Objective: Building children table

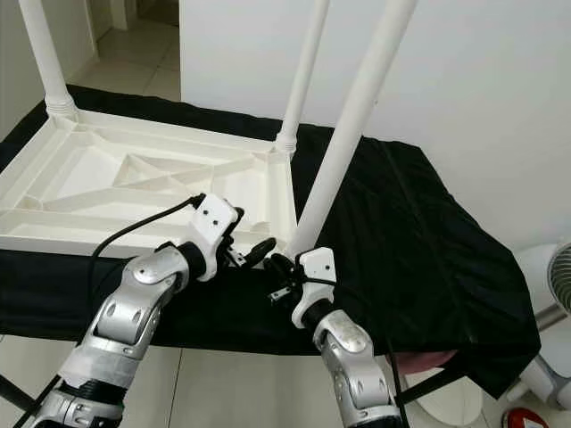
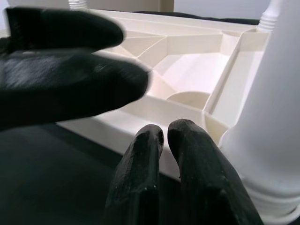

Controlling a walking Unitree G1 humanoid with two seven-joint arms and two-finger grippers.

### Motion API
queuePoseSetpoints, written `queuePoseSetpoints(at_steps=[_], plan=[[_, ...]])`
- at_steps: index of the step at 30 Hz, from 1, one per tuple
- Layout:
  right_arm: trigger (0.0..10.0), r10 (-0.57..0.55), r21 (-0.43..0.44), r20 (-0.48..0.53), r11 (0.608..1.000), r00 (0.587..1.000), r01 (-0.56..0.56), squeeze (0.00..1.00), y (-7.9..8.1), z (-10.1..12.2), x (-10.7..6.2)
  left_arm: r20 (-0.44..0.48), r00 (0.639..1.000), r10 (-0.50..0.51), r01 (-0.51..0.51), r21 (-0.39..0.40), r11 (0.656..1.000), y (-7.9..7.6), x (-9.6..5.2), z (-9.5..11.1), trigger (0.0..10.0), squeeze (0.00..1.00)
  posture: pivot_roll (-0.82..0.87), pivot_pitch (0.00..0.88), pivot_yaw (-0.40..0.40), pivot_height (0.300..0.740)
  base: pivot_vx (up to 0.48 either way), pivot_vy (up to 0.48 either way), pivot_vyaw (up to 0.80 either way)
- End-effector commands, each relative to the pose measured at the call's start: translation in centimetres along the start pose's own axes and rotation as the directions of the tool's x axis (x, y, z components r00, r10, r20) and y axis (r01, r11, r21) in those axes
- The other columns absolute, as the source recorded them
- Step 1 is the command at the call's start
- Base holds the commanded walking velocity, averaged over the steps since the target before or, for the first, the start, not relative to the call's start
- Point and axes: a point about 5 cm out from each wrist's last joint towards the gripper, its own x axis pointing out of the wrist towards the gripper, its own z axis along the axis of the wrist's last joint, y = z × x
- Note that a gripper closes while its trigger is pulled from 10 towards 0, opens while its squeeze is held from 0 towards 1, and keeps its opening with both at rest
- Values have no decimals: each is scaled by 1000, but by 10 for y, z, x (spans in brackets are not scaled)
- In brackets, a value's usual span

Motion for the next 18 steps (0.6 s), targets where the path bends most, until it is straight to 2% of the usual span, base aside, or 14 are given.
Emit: queuePoseSetpoints(at_steps=[1, 8, 12, 14, 15, 16, 17, 18], plan=[[10000, -40, -14, 7, 999, 999, 40, 0, -13, 2, 0, -16, 956, 294, -294, -1, 956, 15, -4, -2, 10000, 0, 60, 0, -175, 740, 0, 0, 0], [10000, -39, -23, 29, 999, 999, 40, 0, -20, 9, 7, -9, 936, 352, -352, 6, 936, 27, -10, -2, 10000, 0, 66, 0, -183, 740, 0, 0, 0], [10000, -67, -34, 40, 997, 997, 68, 0, -31, 13, 9, -16, 918, 395, -395, 26, 918, 37, -16, -3, 10000, 0, 71, 0, -188, 740, 0, 0, 0], [10000, -122, -44, 48, 991, 991, 124, 0, -47, 17, 7, -25, 905, 424, -423, 50, 905, 47, -22, -5, 10000, 0, 69, 0, -186, 740, 0, 0, 0], [10000, -122, -44, 48, 991, 991, 124, 0, -47, 17, 7, -25, 905, 424, -423, 50, 905, 47, -22, -5, 10000, 0, 69, 0, -186, 740, 0, 0, 0], [10000, -163, -51, 49, 985, 985, 166, 0, -57, 18, 5, -38, 899, 437, -434, 60, 899, 51, -25, -7, 10000, 0, 66, 0, -181, 740, 0, 0, 0], [10000, -163, -51, 49, 985, 985, 166, 0, -57, 18, 5, -38, 899, 437, -434, 60, 899, 51, -25, -7, 10000, 0, 66, 0, -181, 740, 0, 0, 0], [10000, -211, -59, 53, 975, 976, 214, 0, -69, 19, 2, -62, 896, 439, -435, 70, 898, 54, -27, -10, 10000, 0, 66, 0, -181, 740, 0, 0, 0]])
